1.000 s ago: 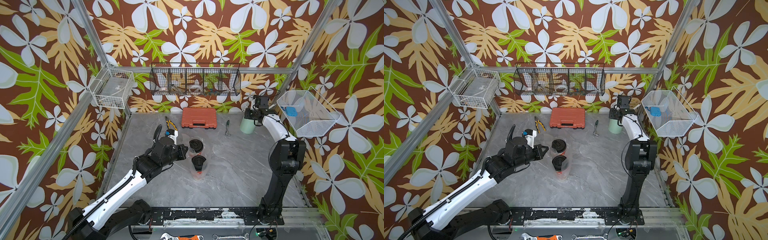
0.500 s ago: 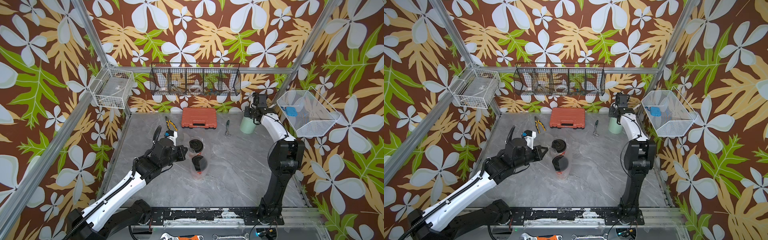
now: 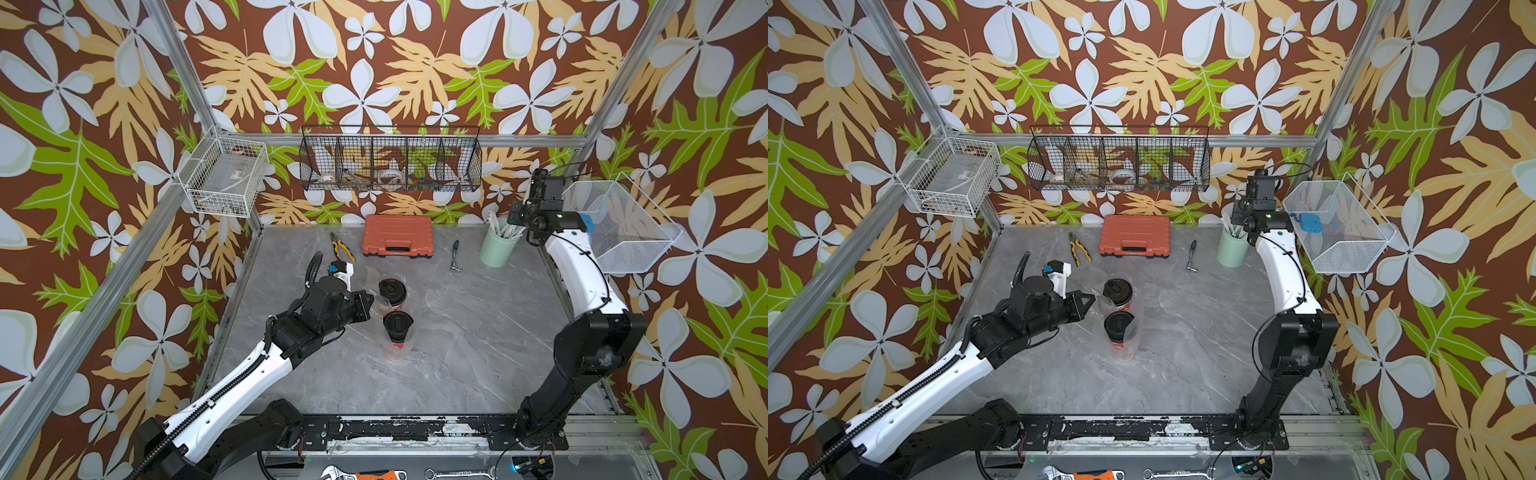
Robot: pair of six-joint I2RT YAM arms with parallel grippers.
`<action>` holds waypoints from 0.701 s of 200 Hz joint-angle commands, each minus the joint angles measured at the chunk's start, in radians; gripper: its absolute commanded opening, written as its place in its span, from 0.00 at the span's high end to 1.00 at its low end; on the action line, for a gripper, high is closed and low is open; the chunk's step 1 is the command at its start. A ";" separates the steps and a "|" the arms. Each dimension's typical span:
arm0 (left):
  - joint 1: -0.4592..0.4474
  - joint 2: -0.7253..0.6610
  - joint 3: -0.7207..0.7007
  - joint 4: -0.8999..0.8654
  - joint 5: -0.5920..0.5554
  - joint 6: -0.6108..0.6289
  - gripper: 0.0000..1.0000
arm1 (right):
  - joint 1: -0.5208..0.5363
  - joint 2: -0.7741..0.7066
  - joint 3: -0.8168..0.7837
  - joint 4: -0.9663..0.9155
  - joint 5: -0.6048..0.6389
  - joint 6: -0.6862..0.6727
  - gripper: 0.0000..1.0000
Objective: Pack milk tea into plastic carrier bags
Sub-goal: Pick up the straw from the container.
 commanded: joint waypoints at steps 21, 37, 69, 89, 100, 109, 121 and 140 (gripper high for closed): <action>0.004 -0.008 -0.004 0.009 -0.024 0.023 1.00 | 0.003 -0.180 -0.002 -0.103 -0.103 0.060 1.00; 0.004 -0.009 -0.002 0.005 -0.031 0.030 1.00 | 0.013 -0.243 0.008 -0.138 -0.188 0.080 1.00; 0.006 -0.008 0.002 0.002 -0.038 0.035 0.90 | 0.082 -0.322 0.059 -0.219 -0.323 0.124 1.00; 0.007 -0.007 0.010 -0.003 -0.046 0.037 0.80 | 0.170 -0.354 0.072 -0.240 -0.369 0.163 1.00; 0.010 -0.006 0.017 -0.007 -0.050 0.040 0.73 | 0.236 -0.364 0.077 -0.240 -0.376 0.189 1.00; 0.013 -0.004 0.025 -0.014 -0.057 0.043 0.66 | 0.291 -0.365 0.079 -0.234 -0.385 0.212 1.00; 0.020 -0.001 0.036 -0.021 -0.064 0.049 0.60 | 0.375 -0.361 0.081 -0.224 -0.387 0.237 1.00; 0.044 0.008 0.055 -0.034 -0.064 0.060 0.54 | 0.494 -0.334 0.108 -0.223 -0.377 0.258 1.00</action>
